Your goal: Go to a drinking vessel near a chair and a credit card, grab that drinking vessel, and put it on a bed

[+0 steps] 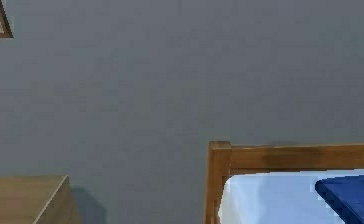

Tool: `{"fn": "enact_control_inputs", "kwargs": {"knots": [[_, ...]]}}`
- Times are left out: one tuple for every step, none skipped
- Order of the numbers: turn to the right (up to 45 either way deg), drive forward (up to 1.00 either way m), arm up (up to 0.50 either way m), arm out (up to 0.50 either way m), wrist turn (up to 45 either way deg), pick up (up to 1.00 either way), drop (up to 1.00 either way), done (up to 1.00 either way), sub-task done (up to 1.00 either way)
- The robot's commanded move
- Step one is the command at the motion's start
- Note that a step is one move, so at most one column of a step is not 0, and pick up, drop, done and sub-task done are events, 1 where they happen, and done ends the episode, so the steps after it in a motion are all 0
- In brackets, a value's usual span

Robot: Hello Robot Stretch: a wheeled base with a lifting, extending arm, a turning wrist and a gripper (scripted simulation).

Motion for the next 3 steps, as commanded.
{"fn": "enact_control_inputs", "kwargs": {"knots": [[0.0,0.0,-0.04,0.0,0.0,0.0,0.0,0.0,0.0],[0.0,0.0,-0.32,0.0,0.0,0.0,0.0,0.0,0.0],[0.0,0.0,0.0,0.0,0.0,0.0,1.0,0.0,0.0]]}}
